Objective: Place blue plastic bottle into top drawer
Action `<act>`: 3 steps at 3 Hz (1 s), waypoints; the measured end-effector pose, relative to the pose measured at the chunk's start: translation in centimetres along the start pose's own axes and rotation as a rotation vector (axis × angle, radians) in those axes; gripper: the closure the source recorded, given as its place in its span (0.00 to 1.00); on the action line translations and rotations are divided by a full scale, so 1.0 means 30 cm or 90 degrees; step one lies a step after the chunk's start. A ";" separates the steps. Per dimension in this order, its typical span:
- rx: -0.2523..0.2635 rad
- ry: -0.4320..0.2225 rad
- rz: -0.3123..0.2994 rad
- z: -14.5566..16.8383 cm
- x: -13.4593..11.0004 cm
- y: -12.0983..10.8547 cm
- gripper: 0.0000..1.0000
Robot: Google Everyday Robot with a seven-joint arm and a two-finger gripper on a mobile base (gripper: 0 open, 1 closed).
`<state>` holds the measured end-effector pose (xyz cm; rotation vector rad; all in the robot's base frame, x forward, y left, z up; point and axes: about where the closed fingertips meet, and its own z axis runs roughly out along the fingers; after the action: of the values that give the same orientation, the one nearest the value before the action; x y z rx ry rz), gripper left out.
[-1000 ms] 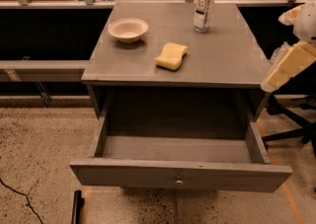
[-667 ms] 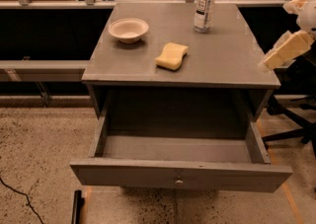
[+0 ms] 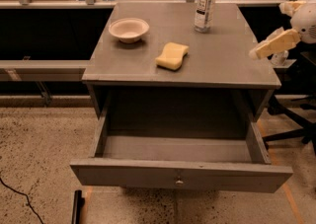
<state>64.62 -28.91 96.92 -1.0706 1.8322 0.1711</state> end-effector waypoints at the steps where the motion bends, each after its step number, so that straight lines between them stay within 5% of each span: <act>1: 0.026 -0.030 0.052 0.067 -0.003 -0.009 0.00; 3: 0.117 -0.138 0.151 0.274 -0.063 -0.275 0.00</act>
Offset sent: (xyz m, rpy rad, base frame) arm 0.1269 -0.0076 0.0003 0.3522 -0.1551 -0.2441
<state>76.41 -28.39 96.79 -0.6788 1.7359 0.2452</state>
